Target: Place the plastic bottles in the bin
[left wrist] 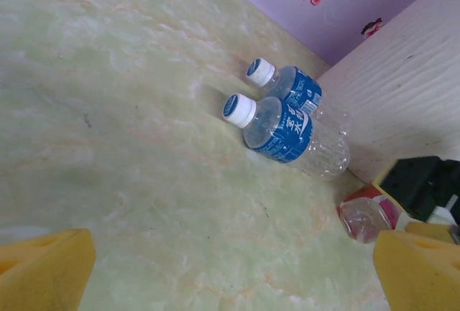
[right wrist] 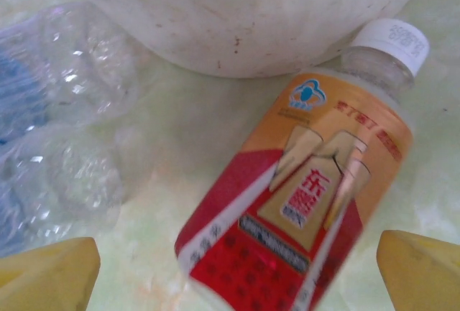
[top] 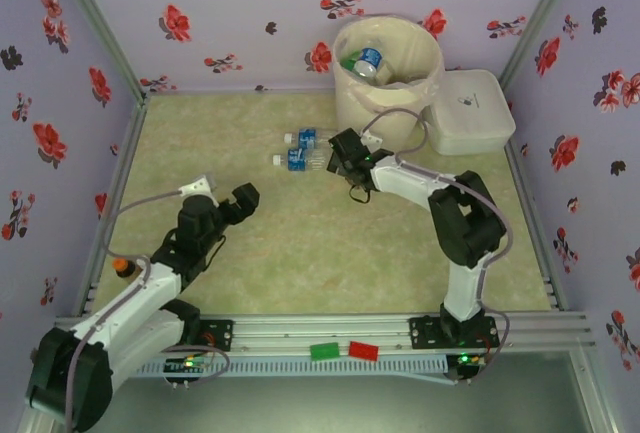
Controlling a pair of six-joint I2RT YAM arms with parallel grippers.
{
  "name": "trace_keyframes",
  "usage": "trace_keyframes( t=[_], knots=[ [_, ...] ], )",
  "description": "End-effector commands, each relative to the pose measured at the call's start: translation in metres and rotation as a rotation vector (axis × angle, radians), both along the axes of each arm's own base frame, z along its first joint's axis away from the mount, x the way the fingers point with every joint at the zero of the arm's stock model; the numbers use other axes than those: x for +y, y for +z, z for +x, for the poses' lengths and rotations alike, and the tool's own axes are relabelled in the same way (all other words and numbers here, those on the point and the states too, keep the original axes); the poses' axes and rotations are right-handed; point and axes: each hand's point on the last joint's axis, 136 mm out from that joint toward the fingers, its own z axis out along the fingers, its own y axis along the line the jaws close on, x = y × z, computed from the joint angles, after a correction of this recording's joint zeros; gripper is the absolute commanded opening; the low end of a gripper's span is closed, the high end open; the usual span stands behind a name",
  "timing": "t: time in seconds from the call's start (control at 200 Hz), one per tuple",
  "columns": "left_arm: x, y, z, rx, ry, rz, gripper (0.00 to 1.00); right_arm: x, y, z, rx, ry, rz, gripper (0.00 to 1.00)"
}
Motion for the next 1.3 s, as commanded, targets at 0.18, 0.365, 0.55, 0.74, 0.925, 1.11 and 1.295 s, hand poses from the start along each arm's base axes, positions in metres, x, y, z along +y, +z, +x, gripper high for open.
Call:
trace_keyframes(
  t=[0.18,0.365,0.55,0.74,0.925,1.11,1.295],
  knots=[
    [0.010,0.012,-0.012,-0.030,-0.020,0.086,1.00,-0.022,-0.020,0.022,0.009,-0.183,0.070,1.00],
    [0.010,0.011,-0.012,-0.032,-0.018,0.091,1.00,-0.028,-0.031,0.022,0.024,-0.210,0.087,0.98],
    [0.010,0.008,-0.012,-0.028,-0.017,0.088,1.00,-0.035,-0.046,0.016,0.033,-0.232,0.117,0.94],
    [0.011,0.004,-0.013,-0.020,-0.008,0.069,1.00,-0.036,-0.052,0.005,0.020,-0.233,0.179,0.80],
    [0.010,0.006,-0.013,-0.027,-0.007,0.063,1.00,-0.045,-0.040,-0.008,-0.039,-0.229,0.210,0.66],
    [0.010,0.005,-0.012,-0.029,-0.006,0.059,1.00,-0.048,-0.020,-0.033,-0.084,-0.099,0.229,0.57],
    [0.006,0.003,-0.009,-0.037,-0.018,0.051,1.00,-0.060,0.008,-0.078,-0.119,0.013,0.263,0.50]
  ],
)
